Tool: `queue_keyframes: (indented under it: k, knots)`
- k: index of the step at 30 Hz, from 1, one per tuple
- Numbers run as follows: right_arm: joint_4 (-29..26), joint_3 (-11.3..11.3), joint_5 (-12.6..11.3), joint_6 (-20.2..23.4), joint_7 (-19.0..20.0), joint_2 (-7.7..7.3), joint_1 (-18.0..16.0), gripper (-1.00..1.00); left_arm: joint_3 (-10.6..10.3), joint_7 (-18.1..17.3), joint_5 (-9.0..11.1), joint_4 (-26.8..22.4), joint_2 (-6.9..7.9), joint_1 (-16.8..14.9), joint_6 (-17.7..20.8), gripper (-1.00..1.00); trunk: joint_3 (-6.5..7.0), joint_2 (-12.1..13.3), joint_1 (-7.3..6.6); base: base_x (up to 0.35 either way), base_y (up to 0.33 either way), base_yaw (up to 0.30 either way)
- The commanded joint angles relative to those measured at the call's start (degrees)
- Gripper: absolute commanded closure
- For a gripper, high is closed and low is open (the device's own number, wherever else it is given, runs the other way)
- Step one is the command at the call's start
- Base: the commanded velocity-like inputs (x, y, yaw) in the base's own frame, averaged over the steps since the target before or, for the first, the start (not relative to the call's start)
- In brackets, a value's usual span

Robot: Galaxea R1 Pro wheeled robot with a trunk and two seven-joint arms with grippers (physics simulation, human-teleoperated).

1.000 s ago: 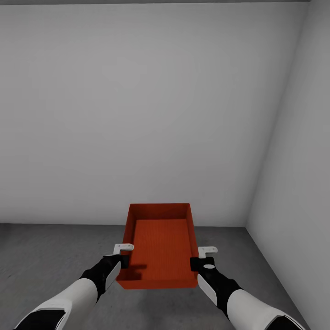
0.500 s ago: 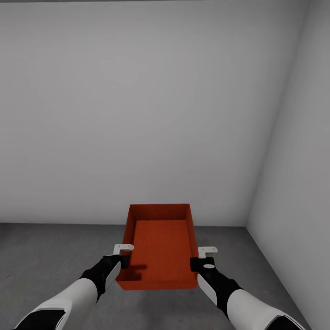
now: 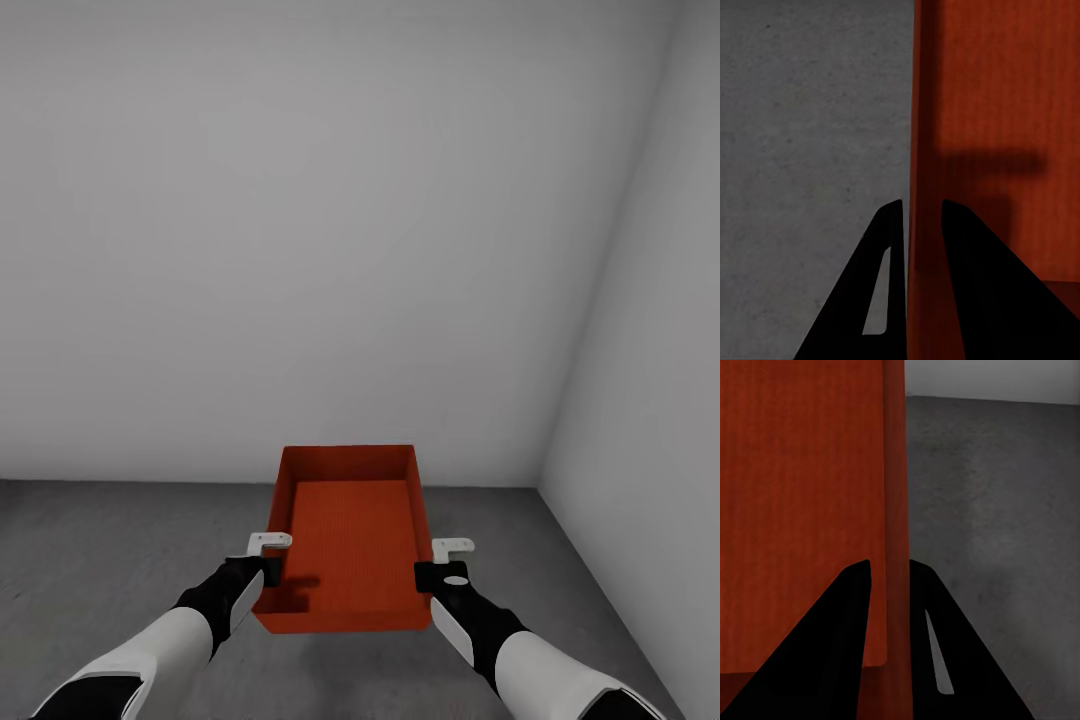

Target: Move the two storage containers from the living room to the garage. In the garage, place one container on the floor and stack the other container on top of it (either order is fine).

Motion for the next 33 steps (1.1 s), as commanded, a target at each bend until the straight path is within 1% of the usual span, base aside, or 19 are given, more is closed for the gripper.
queue_keyframes:
  k: [1,17,24,33]
  knots:
    - [-2.04,-0.76,0.36,-0.66,-0.25,-0.09,-0.11,1.00,-0.58,0.29,0.32,0.01,0.88,0.04,0.34,1.00,-0.38,-0.51,0.24,0.000,0.000,0.000]
    - [-2.04,-0.73,0.36,-0.66,-0.25,-0.08,-0.11,1.00,-0.58,0.25,0.37,0.01,0.84,0.04,0.34,1.00,-4.71,-6.92,3.75,0.000,0.000,0.003]
    - [-2.03,-0.78,0.32,-0.74,-0.25,-0.16,-0.11,1.00,-0.58,0.25,0.38,0.02,0.86,0.04,0.27,1.00,-6.13,-9.73,5.29,0.000,0.000,0.011]
    - [-2.04,-0.79,0.27,-0.75,-0.25,-0.16,-0.11,1.00,-0.58,0.25,0.38,0.01,0.83,0.04,0.34,1.00,-8.49,-13.34,7.27,0.000,0.000,0.000]
